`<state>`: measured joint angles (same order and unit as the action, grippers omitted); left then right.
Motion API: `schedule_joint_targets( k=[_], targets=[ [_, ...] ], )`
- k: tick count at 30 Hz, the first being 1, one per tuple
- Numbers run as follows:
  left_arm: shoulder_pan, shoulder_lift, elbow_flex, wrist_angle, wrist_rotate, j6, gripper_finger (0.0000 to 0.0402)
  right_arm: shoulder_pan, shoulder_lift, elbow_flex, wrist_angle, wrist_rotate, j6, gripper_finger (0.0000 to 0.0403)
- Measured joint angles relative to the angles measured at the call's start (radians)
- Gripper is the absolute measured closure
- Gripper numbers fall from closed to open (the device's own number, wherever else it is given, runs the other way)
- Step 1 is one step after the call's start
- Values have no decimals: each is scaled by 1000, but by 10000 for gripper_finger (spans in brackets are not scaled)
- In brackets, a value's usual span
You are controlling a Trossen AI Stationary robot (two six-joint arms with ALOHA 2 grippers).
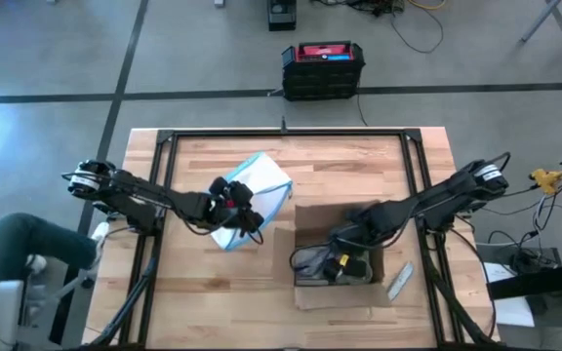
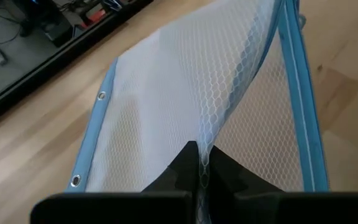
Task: Pack items into zip bag
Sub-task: Put the black mini fan into the blue transparent zip bag
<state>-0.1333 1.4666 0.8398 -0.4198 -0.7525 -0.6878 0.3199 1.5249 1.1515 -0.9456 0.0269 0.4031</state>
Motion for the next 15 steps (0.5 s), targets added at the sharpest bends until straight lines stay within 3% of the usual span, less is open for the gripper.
schedule_joint_targets(
  k=[6,12,15],
  targets=[
    [50,0,0,-2,4,58,401,-19,89,0,76,3,-207,398],
    [148,0,0,-13,4,149,401,-122,127,6,-11,248,-304,360],
    [218,-1,0,-13,4,210,401,-186,103,23,-24,274,-340,338]
  ],
)
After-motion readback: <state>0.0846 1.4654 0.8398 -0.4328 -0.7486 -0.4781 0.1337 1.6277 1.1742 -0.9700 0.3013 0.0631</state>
